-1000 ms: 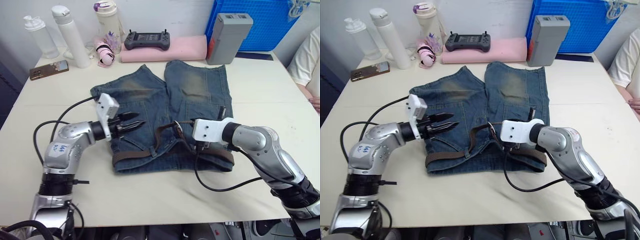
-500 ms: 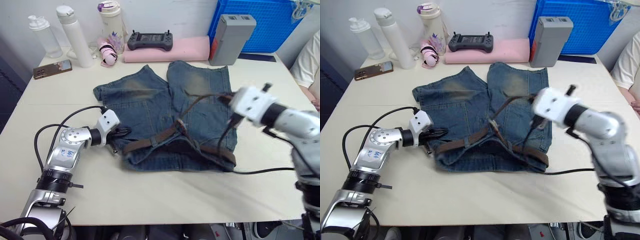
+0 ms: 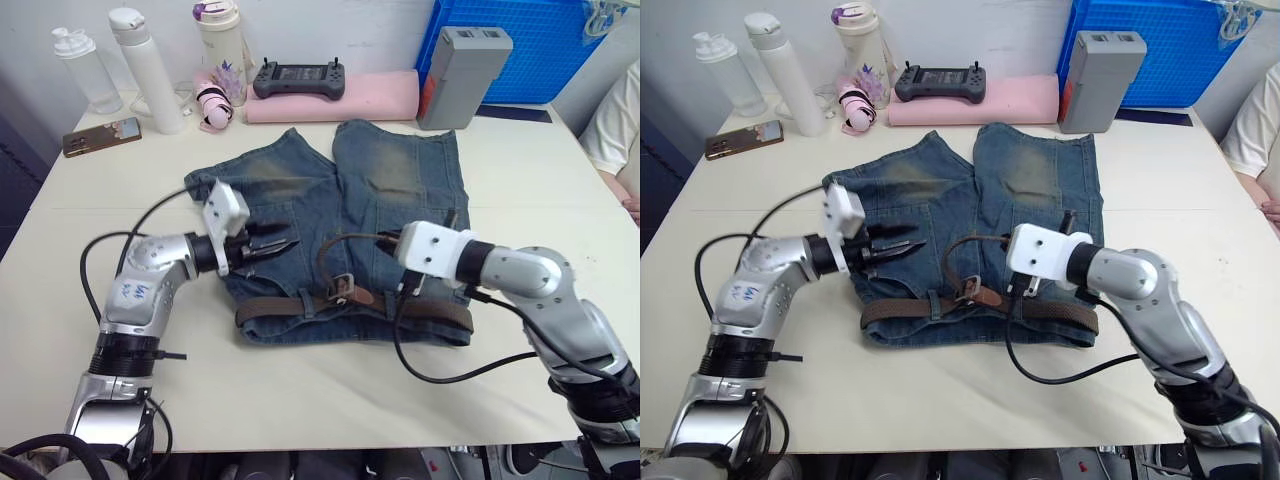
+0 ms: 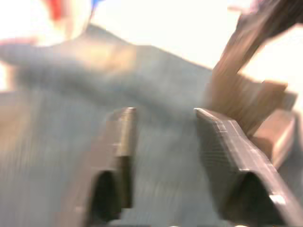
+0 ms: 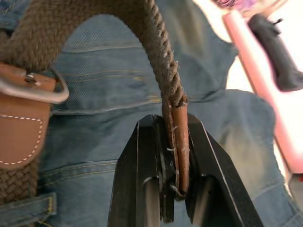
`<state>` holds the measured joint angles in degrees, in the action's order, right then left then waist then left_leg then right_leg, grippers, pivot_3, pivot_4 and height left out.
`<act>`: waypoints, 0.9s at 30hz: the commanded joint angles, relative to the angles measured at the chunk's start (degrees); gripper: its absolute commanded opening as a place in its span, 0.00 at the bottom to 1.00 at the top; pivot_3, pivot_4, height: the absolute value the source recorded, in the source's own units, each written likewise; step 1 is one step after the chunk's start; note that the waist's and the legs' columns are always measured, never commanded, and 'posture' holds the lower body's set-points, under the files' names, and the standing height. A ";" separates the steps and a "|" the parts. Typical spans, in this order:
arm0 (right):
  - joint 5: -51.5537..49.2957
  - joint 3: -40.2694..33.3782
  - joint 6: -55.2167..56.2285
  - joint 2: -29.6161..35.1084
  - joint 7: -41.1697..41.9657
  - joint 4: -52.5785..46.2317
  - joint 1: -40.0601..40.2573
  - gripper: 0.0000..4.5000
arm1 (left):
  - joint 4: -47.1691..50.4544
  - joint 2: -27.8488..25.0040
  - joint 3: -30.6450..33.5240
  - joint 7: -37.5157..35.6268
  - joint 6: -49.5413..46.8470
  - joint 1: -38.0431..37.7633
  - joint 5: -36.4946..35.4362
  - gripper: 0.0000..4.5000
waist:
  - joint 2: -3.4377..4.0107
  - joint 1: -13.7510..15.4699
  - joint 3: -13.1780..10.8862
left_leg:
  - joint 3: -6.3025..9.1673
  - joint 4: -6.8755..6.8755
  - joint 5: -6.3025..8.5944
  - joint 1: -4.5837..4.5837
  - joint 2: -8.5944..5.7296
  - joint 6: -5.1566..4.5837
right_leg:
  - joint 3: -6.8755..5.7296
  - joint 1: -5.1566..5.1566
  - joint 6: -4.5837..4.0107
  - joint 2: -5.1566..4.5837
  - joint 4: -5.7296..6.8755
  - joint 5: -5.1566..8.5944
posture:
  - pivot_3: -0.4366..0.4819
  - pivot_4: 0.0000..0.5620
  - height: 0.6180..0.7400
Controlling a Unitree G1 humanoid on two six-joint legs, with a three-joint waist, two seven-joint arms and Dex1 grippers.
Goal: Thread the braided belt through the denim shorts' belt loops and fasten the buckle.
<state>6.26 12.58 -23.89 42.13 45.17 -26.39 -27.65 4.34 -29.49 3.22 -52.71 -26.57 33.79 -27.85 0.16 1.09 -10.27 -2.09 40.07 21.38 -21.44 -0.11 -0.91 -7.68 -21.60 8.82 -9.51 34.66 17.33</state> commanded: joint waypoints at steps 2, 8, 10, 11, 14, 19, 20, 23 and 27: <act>1.55 0.24 -0.80 -0.93 -0.94 -0.86 -1.55 0.00 | 6.60 2.14 -0.54 1.26 -3.58 -0.10 -4.40 0.74 | 0.00 -0.17 0.00 | -0.01 -0.01 0.00 0.01 0.01 0.00 | -0.02 0.00 0.00 0.00 0.00 0.00 | 0.48 0.27 0.79; 1.84 0.16 -1.44 -1.66 -0.89 -1.12 -1.96 0.00 | 4.41 1.57 -3.84 3.28 -1.40 -0.11 1.53 0.74 | 0.00 -0.29 0.00 | -0.07 0.06 -0.01 0.03 0.01 0.00 | 0.04 0.02 0.00 0.00 -0.01 0.00 | 0.48 0.27 0.79; 1.60 -0.04 -1.61 -1.96 -0.84 -1.45 -2.11 0.00 | 3.00 0.98 -5.54 3.53 0.52 -0.16 4.51 0.69 | 0.00 -0.29 0.00 | -0.12 0.05 0.00 0.04 0.01 0.00 | 0.03 0.02 0.00 0.00 -0.01 0.00 | 0.48 0.27 0.79; 1.42 -0.22 -1.71 -2.13 -0.81 -1.68 -2.17 0.00 | 2.13 0.44 -6.87 3.57 2.15 -0.29 6.80 0.62 | 0.00 -0.26 0.00 | -0.13 0.04 0.00 0.03 0.00 0.00 | 0.02 0.02 0.00 0.00 -0.02 0.00 | 0.48 0.27 0.79; 0.93 -0.68 -2.35 -2.66 -0.64 -2.33 -2.57 0.00 | 0.90 0.02 -8.74 3.07 4.98 -0.78 9.65 0.41 | 0.00 -0.24 0.00 | -0.19 0.02 0.00 0.03 -0.01 0.00 | 0.01 0.02 0.00 0.00 -0.03 0.00 | 0.48 0.27 0.79; 0.37 -0.91 -3.35 -3.04 -0.44 -3.03 -3.03 0.00 | 0.03 1.30 -8.45 4.19 5.59 -0.33 9.98 0.02 | 0.00 -0.07 0.00 | -0.19 0.02 0.00 0.01 0.00 0.00 | 0.00 0.02 0.00 0.00 -0.04 0.00 | 0.48 0.27 0.79; 0.29 -0.93 -3.46 -3.09 -0.44 -3.09 -3.08 0.00 | -0.17 1.37 -8.55 4.38 5.71 -0.29 10.33 0.02 | 0.00 -0.07 0.00 | -0.19 0.02 0.00 0.01 0.00 0.00 | 0.00 0.02 0.00 0.01 -0.04 0.00 | 0.48 0.27 0.79; 0.33 -0.99 -3.88 -3.17 -0.61 -3.08 -3.16 0.00 | -0.16 3.31 -6.91 6.48 5.26 -0.12 9.20 0.02 | 0.00 -0.02 0.00 | -0.19 0.02 0.00 0.01 -0.01 0.00 | 0.00 0.02 0.00 0.01 -0.04 0.00 | 0.48 0.27 0.79; -1.10 -3.45 -9.42 -4.91 -2.28 -3.29 -2.27 0.27 | 2.15 8.46 -2.65 9.27 2.31 -0.85 2.63 0.00 | 0.00 0.06 0.00 | -0.17 0.03 0.00 0.01 0.00 0.00 | 0.00 0.02 0.00 0.00 -0.03 0.00 | 0.48 0.27 0.79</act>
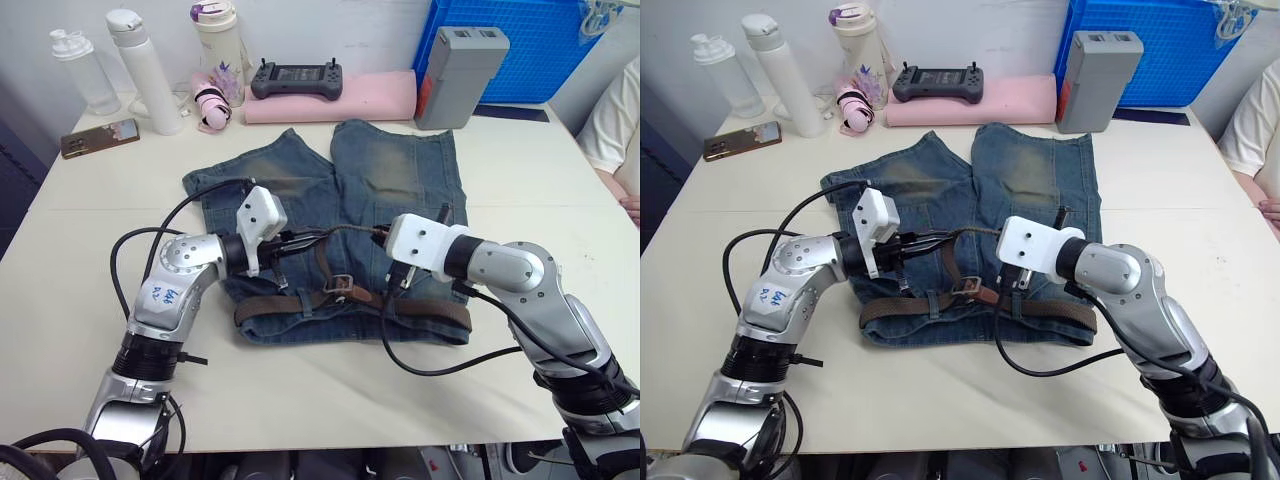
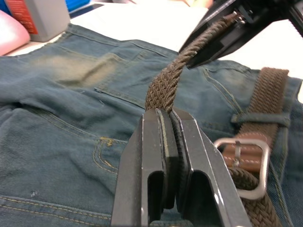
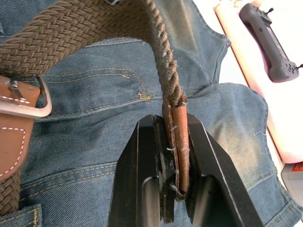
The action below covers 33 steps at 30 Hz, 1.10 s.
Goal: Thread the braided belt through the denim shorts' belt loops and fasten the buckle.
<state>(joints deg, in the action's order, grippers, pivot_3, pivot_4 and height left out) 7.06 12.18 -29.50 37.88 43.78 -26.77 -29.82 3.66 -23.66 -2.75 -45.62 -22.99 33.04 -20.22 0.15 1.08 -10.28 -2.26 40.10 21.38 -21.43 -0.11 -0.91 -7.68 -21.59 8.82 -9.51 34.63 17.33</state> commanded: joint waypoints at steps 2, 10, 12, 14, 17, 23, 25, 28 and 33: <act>-1.09 -3.61 -6.56 0.40 -1.25 -2.14 1.01 0.49 | 4.30 3.85 4.28 2.46 -2.24 -0.99 -6.76 0.00 | 0.00 0.14 0.00 | 0.07 0.01 0.00 -0.01 0.00 0.00 | 0.00 0.00 0.00 0.00 0.01 0.00 | 0.48 0.27 0.79; -4.90 -6.80 -11.39 -0.50 -1.58 -1.45 1.43 0.70 | 7.92 5.55 4.41 4.25 -4.01 -3.71 -8.90 0.00 | 0.00 0.03 0.00 | 0.05 0.00 0.00 0.01 0.01 0.00 | 0.02 0.00 0.00 0.00 0.00 0.00 | 0.48 0.27 0.79; -7.43 -6.61 -13.42 -3.02 -1.77 -2.69 1.24 0.59 | 8.79 7.07 5.04 6.20 -4.78 -4.38 -10.03 0.00 | 0.00 0.03 0.00 | 0.05 0.01 0.00 0.02 0.01 0.00 | 0.03 0.00 0.00 0.00 0.00 0.00 | 0.48 0.27 0.79; -9.23 -6.65 -15.13 -4.69 -2.18 -3.54 1.25 0.43 | 9.32 8.58 6.07 8.26 -5.79 -4.87 -11.28 0.00 | 0.00 0.03 0.00 | 0.11 0.01 0.00 0.02 0.02 0.00 | 0.04 0.00 0.00 0.00 0.00 0.00 | 0.48 0.27 0.79; -10.97 -6.83 -16.61 -5.43 -2.36 -4.43 1.60 0.12 | 9.81 10.35 7.99 11.19 -7.26 -5.26 -13.26 0.00 | 0.00 0.15 0.00 | 0.17 0.01 0.00 0.02 0.00 0.00 | 0.05 0.01 0.00 0.00 0.00 0.00 | 0.48 0.27 0.79; -17.45 -2.37 -24.32 -10.54 -3.23 -9.72 2.40 0.00 | 12.58 11.29 7.80 13.29 -9.13 -7.15 -15.28 0.00 | 0.00 -0.20 0.00 | 0.21 -0.02 0.00 0.04 0.02 0.00 | 0.04 0.00 0.00 0.00 0.01 0.00 | 0.48 0.27 0.79; -16.86 0.46 -25.11 -10.93 -4.69 -9.59 3.29 0.00 | 13.32 11.37 7.52 13.48 -9.50 -7.57 -15.64 0.00 | 0.00 -0.18 0.00 | 0.23 -0.01 0.00 0.05 0.01 0.00 | 0.05 0.00 0.00 0.00 0.02 0.00 | 0.48 0.27 0.79; -15.22 5.24 -25.92 -11.67 -7.47 -7.39 4.30 0.00 | 14.04 11.07 7.18 13.56 -9.76 -7.91 -15.86 0.00 | 0.00 -0.08 0.00 | 0.22 0.02 0.00 0.06 -0.01 0.00 | 0.07 0.03 0.00 0.00 0.01 0.00 | 0.48 0.27 0.79; -12.17 12.72 -25.66 -8.21 -8.24 -4.82 4.92 0.00 | 15.32 9.97 7.78 13.63 -10.40 -9.26 -15.95 0.00 | 0.00 -0.24 0.00 | 0.21 -0.01 0.00 0.10 0.00 0.00 | 0.09 0.03 0.00 0.00 0.00 0.00 | 0.48 0.27 0.79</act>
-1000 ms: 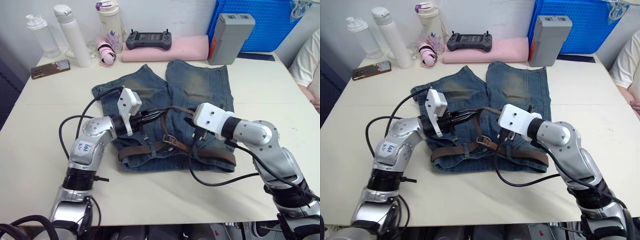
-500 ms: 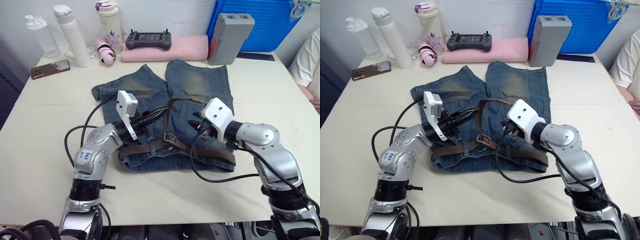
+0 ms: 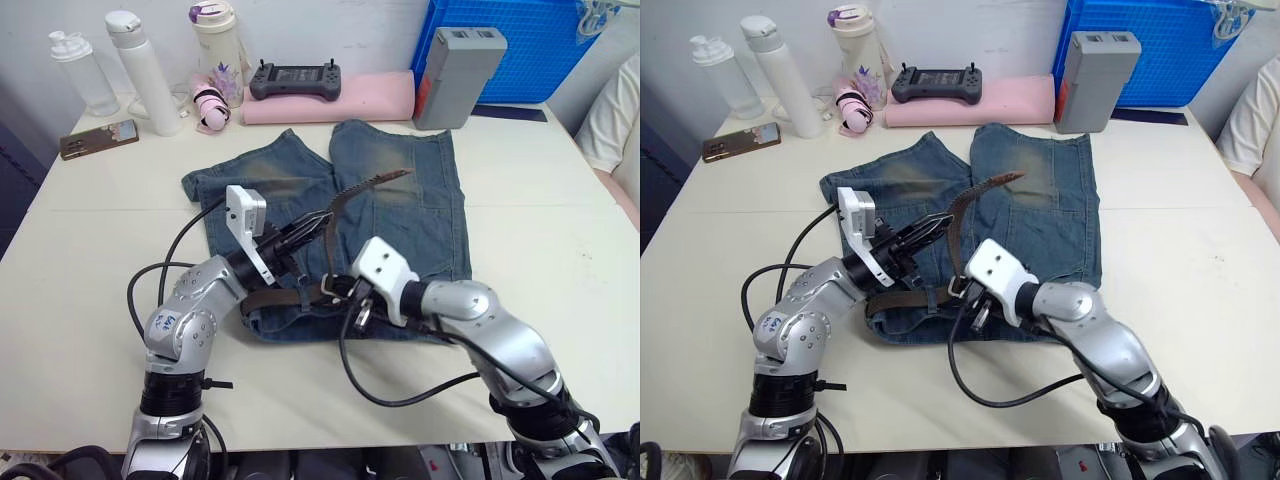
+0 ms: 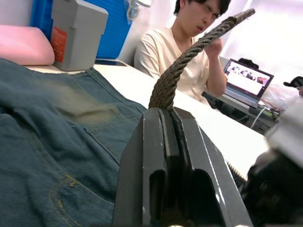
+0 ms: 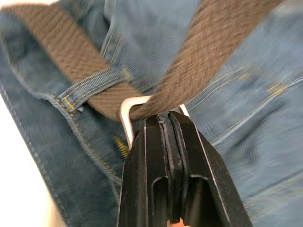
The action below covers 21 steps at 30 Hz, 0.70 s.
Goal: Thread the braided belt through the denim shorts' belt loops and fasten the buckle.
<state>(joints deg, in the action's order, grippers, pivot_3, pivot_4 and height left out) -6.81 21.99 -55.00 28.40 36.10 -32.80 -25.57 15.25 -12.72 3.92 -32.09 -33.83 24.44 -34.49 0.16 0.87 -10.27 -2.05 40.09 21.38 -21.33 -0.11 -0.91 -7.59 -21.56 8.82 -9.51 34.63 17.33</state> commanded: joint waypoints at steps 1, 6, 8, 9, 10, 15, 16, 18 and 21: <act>1.91 3.76 -0.20 1.59 -0.65 1.59 0.76 0.00 | 4.10 -1.62 1.21 -0.09 0.53 -1.53 -1.34 0.00 | 0.00 -0.09 0.00 | 0.00 -0.01 0.00 0.02 0.00 0.00 | 0.02 0.00 0.00 0.00 0.01 0.00 | 0.48 0.27 0.79; 2.43 4.63 -0.02 2.63 -0.84 1.54 0.88 0.00 | 5.49 -6.23 1.35 -1.28 3.87 -8.65 2.15 0.00 | -0.01 -0.21 0.05 | 0.01 -0.07 0.00 0.14 0.01 0.01 | 0.02 0.07 0.00 0.00 0.01 0.00 | 0.48 0.27 0.79; 0.54 1.60 -0.54 1.61 -0.71 -0.39 0.79 0.00 | 6.72 -6.75 2.58 -0.37 5.24 -11.75 2.36 0.00 | -0.04 0.09 0.07 | 0.02 -0.03 0.00 0.14 0.01 0.01 | 0.02 0.10 0.00 0.00 0.00 0.00 | 0.48 0.27 0.79; -0.58 -0.66 -0.69 0.89 -0.74 -1.77 0.55 0.00 | 7.52 -6.75 3.24 0.30 5.82 -13.43 2.52 0.00 | -0.06 0.19 0.08 | 0.02 -0.01 0.01 0.12 0.01 0.01 | 0.03 0.11 0.00 0.00 -0.03 0.00 | 0.48 0.27 0.79; -1.31 -2.12 -0.78 0.45 -0.77 -2.65 0.37 0.00 | 8.04 -6.69 3.57 0.74 6.13 -14.39 2.56 0.00 | -0.07 0.18 0.08 | 0.04 -0.01 0.01 0.11 0.03 0.01 | 0.04 0.11 0.00 0.00 -0.08 0.00 | 0.48 0.27 0.79; -7.19 -9.94 -4.31 -0.30 -0.02 -7.58 -1.22 0.00 | 9.46 -6.04 4.07 2.66 7.75 -15.65 2.69 0.00 | -0.07 0.42 0.08 | 0.07 -0.01 0.01 0.06 0.04 0.01 | 0.05 0.07 0.00 0.00 -0.11 0.00 | 0.48 0.27 0.79; -7.88 -10.45 -4.81 -0.11 -0.03 -7.99 -1.35 0.00 | 9.66 -5.96 4.15 2.84 7.70 -15.54 2.32 0.00 | -0.07 0.36 0.08 | 0.06 -0.01 0.01 0.06 0.04 0.01 | 0.07 0.07 0.00 0.00 -0.11 0.00 | 0.48 0.27 0.79; -8.34 -9.95 -5.14 0.57 -0.20 -8.10 -1.26 0.00 | 9.90 -5.91 4.20 2.99 7.54 -15.40 1.78 0.00 | -0.07 0.27 0.08 | 0.05 -0.04 0.01 0.08 0.04 0.02 | 0.06 0.06 0.00 0.00 -0.11 0.00 | 0.48 0.27 0.79; -7.79 -7.92 -4.98 1.23 -1.10 -7.24 -0.51 0.00 | 9.91 -6.06 4.13 3.02 7.50 -15.43 1.58 0.00 | -0.07 0.19 0.08 | 0.03 -0.06 0.01 0.08 0.04 0.02 | 0.06 0.03 -0.01 0.01 -0.10 0.00 | 0.48 0.27 0.79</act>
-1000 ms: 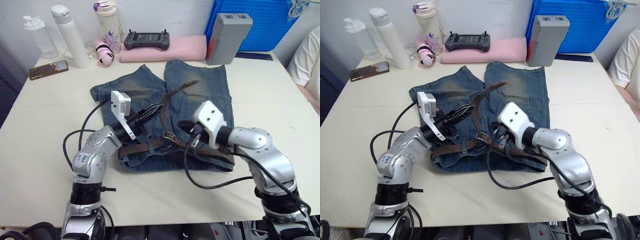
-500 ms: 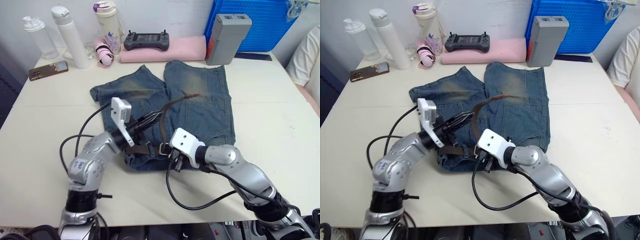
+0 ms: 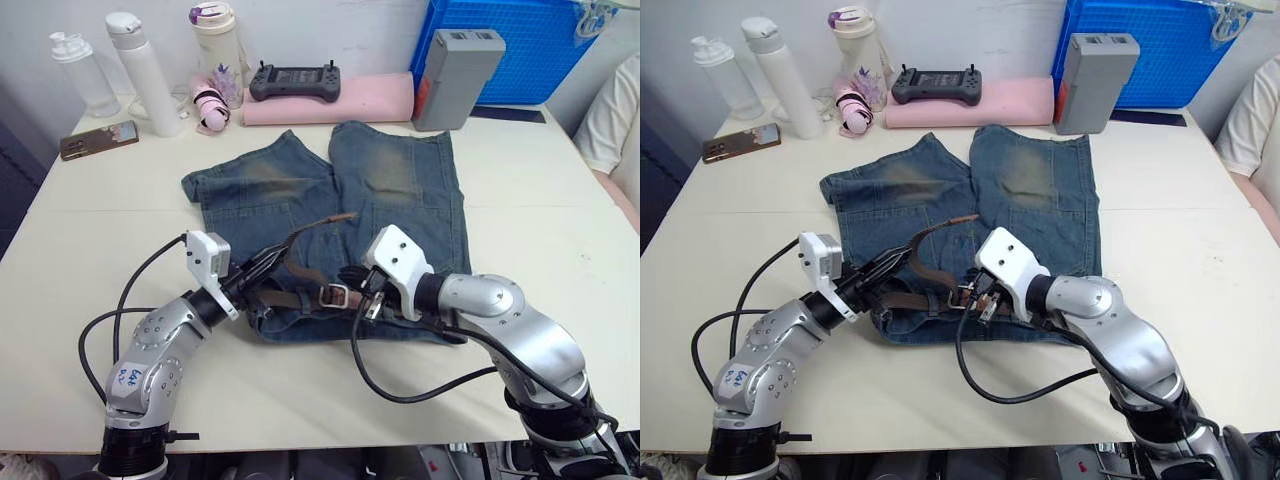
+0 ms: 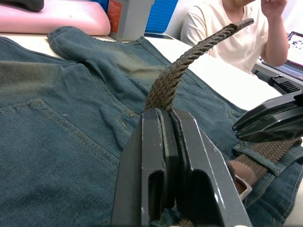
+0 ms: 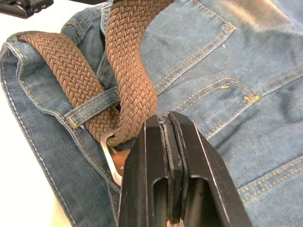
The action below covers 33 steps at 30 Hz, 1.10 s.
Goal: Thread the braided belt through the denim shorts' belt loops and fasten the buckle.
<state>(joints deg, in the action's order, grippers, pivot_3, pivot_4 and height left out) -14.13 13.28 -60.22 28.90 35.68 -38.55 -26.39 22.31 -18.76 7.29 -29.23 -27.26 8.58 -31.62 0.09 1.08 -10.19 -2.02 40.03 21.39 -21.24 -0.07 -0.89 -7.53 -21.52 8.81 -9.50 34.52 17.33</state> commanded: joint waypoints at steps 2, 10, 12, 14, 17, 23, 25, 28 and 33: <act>-0.14 1.77 0.39 1.23 -1.00 -1.15 0.96 0.00 | 2.91 -0.33 0.95 0.12 0.85 0.44 -1.46 0.00 | 0.00 -0.05 0.00 | -0.01 0.00 0.00 0.00 0.00 0.00 | 0.00 0.00 0.00 0.00 0.00 0.00 | 0.48 0.27 0.79; -0.15 3.72 1.02 0.90 -2.19 -0.23 1.84 0.00 | 3.12 -0.78 1.21 0.15 0.46 1.12 -1.86 0.00 | 0.00 -0.03 0.00 | -0.01 0.00 0.00 -0.01 0.00 0.00 | 0.01 0.00 0.00 0.00 0.00 0.00 | 0.48 0.27 0.79; -0.23 3.77 1.15 0.65 -2.48 0.00 1.96 0.00 | 3.23 -0.87 1.18 0.10 0.30 1.22 -2.03 0.00 | 0.00 -0.02 0.00 | -0.01 0.00 0.00 0.00 0.00 0.00 | 0.00 0.00 0.00 0.00 0.00 0.00 | 0.48 0.27 0.79; -0.29 3.82 1.27 0.77 -2.65 0.12 2.09 0.00 | 3.10 -1.13 1.15 -0.06 0.27 1.18 -1.89 0.00 | 0.00 -0.03 0.00 | -0.01 0.00 0.00 -0.01 0.00 0.00 | 0.01 0.00 0.00 0.00 0.00 0.00 | 0.48 0.27 0.79; -0.46 3.94 1.23 0.91 -2.70 0.14 2.26 0.00 | 2.98 -1.34 1.09 -0.21 0.22 1.11 -1.81 0.00 | 0.00 -0.04 0.00 | -0.01 0.00 0.00 0.00 0.00 0.00 | 0.00 0.00 0.00 0.00 0.00 0.00 | 0.48 0.27 0.79; -0.25 4.77 0.64 0.62 -3.24 0.69 2.49 0.00 | 3.26 -1.30 0.68 -0.07 0.12 1.12 -1.91 0.00 | 0.00 -0.02 0.00 | -0.01 0.00 0.00 0.00 0.00 0.00 | 0.00 0.00 0.00 0.00 0.00 0.00 | 0.48 0.27 0.79; 0.54 6.11 0.26 0.86 -3.69 1.95 2.27 0.00 | 3.24 -1.26 0.49 -0.03 0.13 1.37 -1.80 0.00 | 0.00 -0.04 0.00 | -0.01 0.00 0.00 0.00 0.00 0.00 | 0.00 0.00 0.00 0.00 0.00 0.00 | 0.48 0.27 0.79; 1.41 8.24 0.22 0.75 -4.03 3.72 1.17 0.00 | 3.15 -1.24 0.36 -0.07 0.16 1.50 -1.76 0.00 | 0.00 -0.08 0.00 | -0.01 0.00 0.00 0.00 0.00 0.00 | 0.00 0.00 0.00 0.00 0.00 0.00 | 0.48 0.27 0.79; 2.41 11.86 0.58 -1.16 -4.77 5.55 -2.20 0.00 | 3.13 -1.28 -0.79 -0.46 0.17 1.59 -1.28 0.00 | 0.00 -0.25 0.00 | -0.01 0.01 0.00 0.01 0.00 0.00 | 0.00 0.00 0.00 0.00 0.00 0.00 | 0.48 0.27 0.79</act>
<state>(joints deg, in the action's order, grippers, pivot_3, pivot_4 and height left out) -12.08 23.41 -60.01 28.62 31.31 -33.13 -27.38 22.48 -19.70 6.86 -29.20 -27.58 9.67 -32.25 0.09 0.83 -10.19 -2.03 40.03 21.39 -21.23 -0.07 -0.89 -7.52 -21.52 8.81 -9.50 34.52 17.33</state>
